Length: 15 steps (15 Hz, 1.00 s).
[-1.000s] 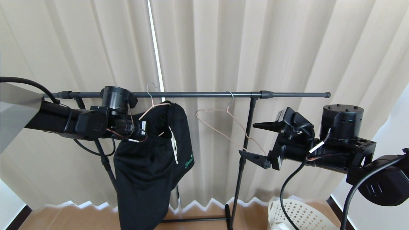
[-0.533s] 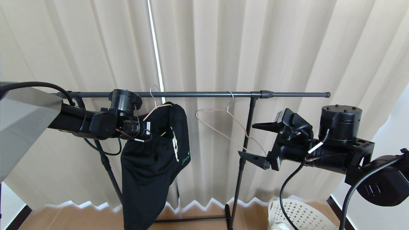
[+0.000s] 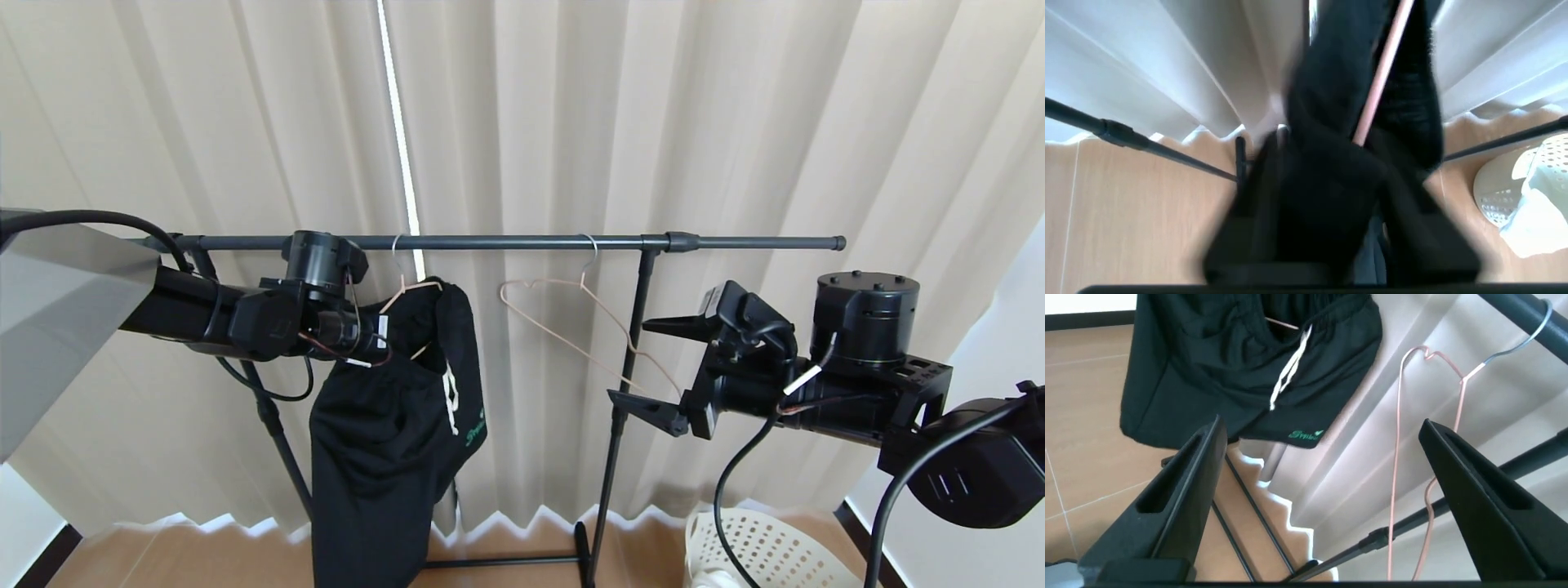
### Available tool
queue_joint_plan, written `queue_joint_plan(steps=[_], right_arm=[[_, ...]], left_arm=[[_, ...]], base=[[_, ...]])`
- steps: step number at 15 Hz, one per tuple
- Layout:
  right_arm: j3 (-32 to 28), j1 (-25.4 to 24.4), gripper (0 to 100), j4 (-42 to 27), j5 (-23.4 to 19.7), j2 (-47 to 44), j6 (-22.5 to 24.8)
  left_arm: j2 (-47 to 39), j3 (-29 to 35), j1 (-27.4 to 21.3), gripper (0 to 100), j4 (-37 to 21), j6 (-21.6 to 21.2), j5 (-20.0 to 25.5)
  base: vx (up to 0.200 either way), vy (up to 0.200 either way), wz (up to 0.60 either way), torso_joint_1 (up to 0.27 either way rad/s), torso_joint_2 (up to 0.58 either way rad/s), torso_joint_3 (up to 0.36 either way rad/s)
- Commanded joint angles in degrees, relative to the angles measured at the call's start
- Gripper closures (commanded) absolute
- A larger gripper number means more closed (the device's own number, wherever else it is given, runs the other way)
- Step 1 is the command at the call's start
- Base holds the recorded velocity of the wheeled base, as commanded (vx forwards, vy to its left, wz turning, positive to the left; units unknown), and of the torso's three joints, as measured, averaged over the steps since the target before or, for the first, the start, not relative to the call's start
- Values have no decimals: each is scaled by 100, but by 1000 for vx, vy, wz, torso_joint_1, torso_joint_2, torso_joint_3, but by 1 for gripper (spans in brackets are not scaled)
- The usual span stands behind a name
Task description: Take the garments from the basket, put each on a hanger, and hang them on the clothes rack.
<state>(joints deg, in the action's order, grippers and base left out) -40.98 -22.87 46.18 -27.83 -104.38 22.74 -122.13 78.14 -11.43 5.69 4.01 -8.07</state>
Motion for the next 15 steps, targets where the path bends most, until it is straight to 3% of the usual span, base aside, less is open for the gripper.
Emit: queue_joint_plan(steps=[1, 5, 8, 9, 12, 15], right_arm=[[-15, 2, 0, 14, -3, -4, -6], [354, 37, 0, 32, -12, 682, -85], [1242, 230, 0, -65, 788, 2431, -1113], [1435, 230, 0, -74, 1078, 2694, -1236], [2358, 230, 0, 5, 2185, 3151, -1333], [3140, 230, 0, -74, 2396, 3934, -1403]], left_arm=[[409, -300, -52, 0, 2, -14, -2], [1534, -1064, -140, 0, 2, 12, 16], [3415, -2506, -526, 0, 81, 232, 16], [3801, -2936, -623, 0, 151, 276, 7], [5058, -4940, -676, 0, 1057, 302, 34], [6087, -6294, -808, 0, 1962, 232, -133]], base=[[0, 0, 0, 0, 0, 0], [0, 0, 0, 0, 0, 0], [0, 0, 0, 0, 0, 0], [0, 0, 0, 0, 0, 0], [0, 0, 0, 0, 0, 0], [0, 0, 0, 0, 0, 0]])
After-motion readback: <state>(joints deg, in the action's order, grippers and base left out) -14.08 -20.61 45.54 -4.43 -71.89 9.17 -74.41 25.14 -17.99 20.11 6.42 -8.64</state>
